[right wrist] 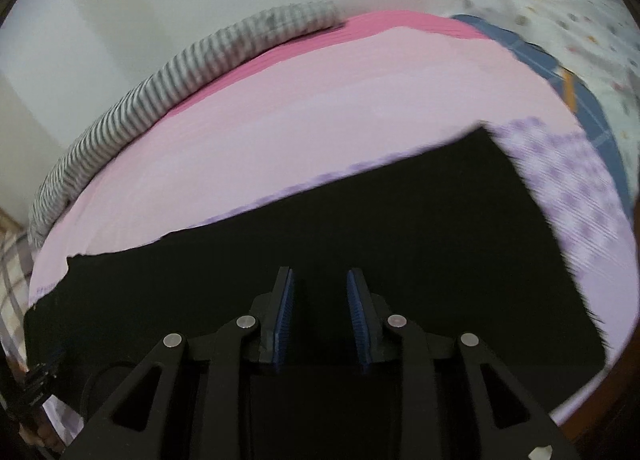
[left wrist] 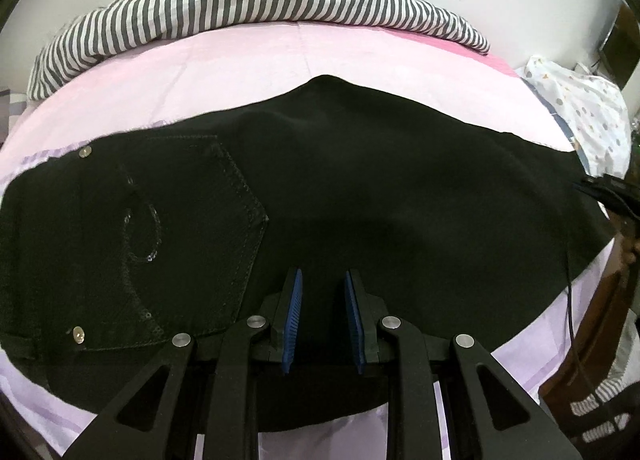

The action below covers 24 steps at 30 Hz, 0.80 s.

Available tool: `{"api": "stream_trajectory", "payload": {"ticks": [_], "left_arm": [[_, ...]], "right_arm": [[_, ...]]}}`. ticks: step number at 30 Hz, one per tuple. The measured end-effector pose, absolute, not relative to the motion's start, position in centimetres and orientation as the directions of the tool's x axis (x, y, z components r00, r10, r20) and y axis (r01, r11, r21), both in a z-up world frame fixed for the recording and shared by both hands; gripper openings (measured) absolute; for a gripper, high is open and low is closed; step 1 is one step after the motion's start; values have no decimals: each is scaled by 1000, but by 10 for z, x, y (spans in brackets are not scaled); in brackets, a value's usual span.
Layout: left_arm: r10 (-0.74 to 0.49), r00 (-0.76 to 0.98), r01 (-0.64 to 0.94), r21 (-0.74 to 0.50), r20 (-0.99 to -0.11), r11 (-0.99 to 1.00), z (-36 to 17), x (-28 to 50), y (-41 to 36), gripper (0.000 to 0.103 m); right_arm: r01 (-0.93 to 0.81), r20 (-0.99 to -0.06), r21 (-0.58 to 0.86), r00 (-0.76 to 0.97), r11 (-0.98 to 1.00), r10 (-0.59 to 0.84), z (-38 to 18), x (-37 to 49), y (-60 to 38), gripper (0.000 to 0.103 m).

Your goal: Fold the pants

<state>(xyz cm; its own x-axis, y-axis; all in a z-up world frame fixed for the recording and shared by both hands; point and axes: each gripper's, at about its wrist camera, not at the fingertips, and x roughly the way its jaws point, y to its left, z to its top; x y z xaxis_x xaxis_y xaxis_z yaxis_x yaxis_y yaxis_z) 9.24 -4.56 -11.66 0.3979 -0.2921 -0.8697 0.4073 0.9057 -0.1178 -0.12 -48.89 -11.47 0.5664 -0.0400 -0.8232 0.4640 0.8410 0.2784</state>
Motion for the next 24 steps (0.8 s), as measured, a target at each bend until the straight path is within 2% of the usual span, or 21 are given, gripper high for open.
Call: {"api": "stream_trajectory", "payload": {"ticks": [3, 5, 7, 14, 24], "left_arm": [[-305, 415, 409, -124, -857, 904, -107, 89, -56, 26], [-315, 425, 421, -122, -848, 899, -100, 87, -64, 37], [-334, 435, 447, -122, -836, 886, -93, 84, -76, 41], [-395, 385, 527, -153, -834, 836, -90, 76, -115, 42], [-372, 350, 517, -154, -859, 842, -101, 72, -123, 42]], "right_arm": [[487, -811, 315, 584, 815, -35, -107, -35, -498, 29], [508, -808, 328, 588, 796, -42, -104, -55, -502, 34], [530, -806, 343, 591, 776, -47, -104, -75, -508, 34], [605, -813, 385, 580, 697, -54, -117, -138, -523, 34], [630, -785, 463, 618, 624, -41, -133, -146, -542, 34]]}}
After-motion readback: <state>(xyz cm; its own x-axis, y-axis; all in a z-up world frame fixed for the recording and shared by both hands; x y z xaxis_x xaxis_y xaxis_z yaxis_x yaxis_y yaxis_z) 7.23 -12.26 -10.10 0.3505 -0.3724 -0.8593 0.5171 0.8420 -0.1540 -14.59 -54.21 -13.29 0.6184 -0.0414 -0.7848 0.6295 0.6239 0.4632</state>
